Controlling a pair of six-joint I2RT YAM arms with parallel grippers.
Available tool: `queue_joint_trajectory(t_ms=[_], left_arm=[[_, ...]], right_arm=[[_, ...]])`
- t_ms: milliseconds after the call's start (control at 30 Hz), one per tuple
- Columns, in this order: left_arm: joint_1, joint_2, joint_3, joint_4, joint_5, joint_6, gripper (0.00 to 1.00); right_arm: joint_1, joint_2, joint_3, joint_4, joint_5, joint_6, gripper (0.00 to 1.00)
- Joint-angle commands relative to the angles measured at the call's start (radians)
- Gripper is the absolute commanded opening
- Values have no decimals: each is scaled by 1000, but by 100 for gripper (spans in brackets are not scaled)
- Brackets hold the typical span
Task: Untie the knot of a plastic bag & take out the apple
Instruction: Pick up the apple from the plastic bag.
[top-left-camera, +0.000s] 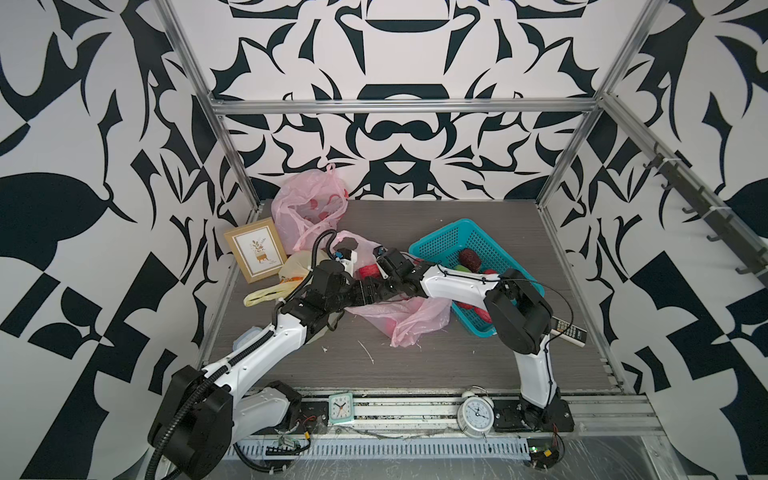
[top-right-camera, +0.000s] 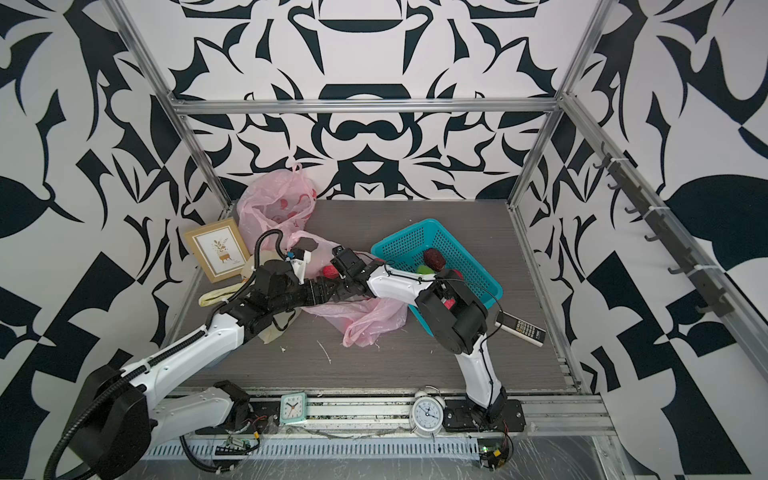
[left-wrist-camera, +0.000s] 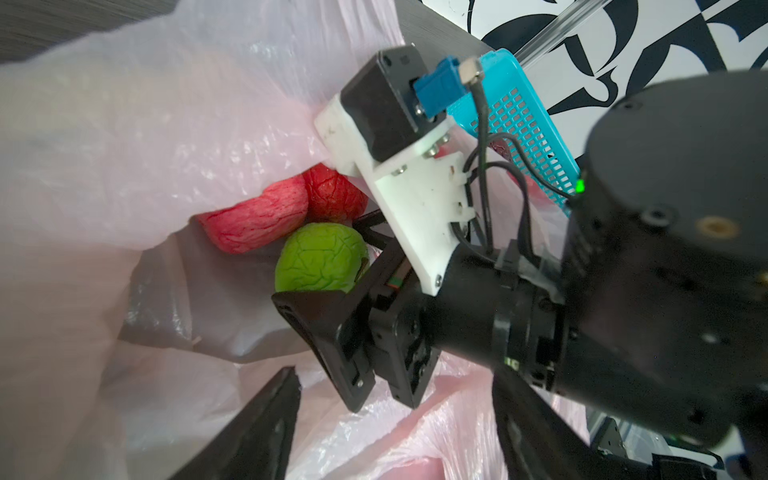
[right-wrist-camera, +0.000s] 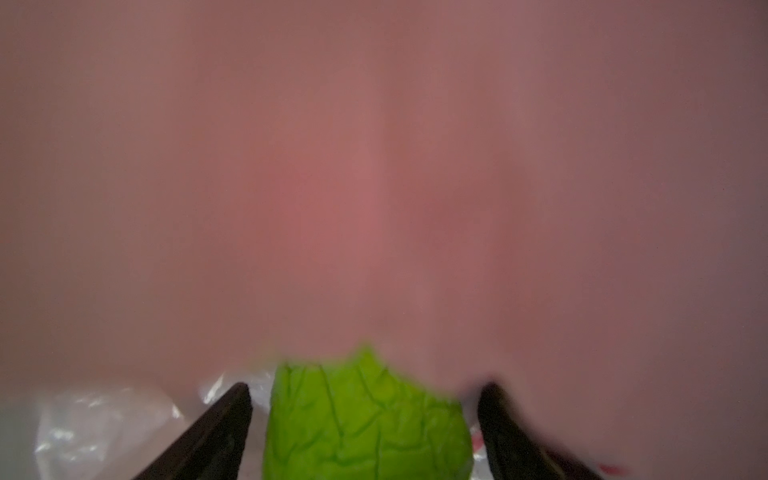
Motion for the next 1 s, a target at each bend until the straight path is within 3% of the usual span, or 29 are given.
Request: queue_joint_trajectory(t_ms=[0, 133, 300, 400, 533, 633, 700, 800, 967], left_arm=[[1, -21, 36, -34, -6, 19, 77], [1, -34, 47, -60, -18, 34, 77], [2, -62, 82, -129, -41, 72, 77], [3, -90, 115, -178, -68, 106, 78], [7, -122, 150, -213, -97, 142, 79], [11, -128, 181, -243, -98, 169, 79], [14, -123, 199, -257, -84, 182, 79], [18, -107, 231, -287, -50, 189, 79], [18, -91, 257, -313, 11, 202, 79]], right_arm=[[12, -34, 19, 23, 16, 7, 79], [13, -69, 3, 42, 13, -7, 57], [13, -129, -18, 32, -30, -22, 46], [13, -210, -43, 9, -87, -31, 45], [9, -348, -80, -58, -264, -78, 45], [-20, -494, -128, -80, -416, -71, 46], [-52, -602, -170, -68, -448, -47, 47], [-98, -764, -212, -71, -349, -47, 50], [-196, -889, -226, -213, 70, -63, 51]])
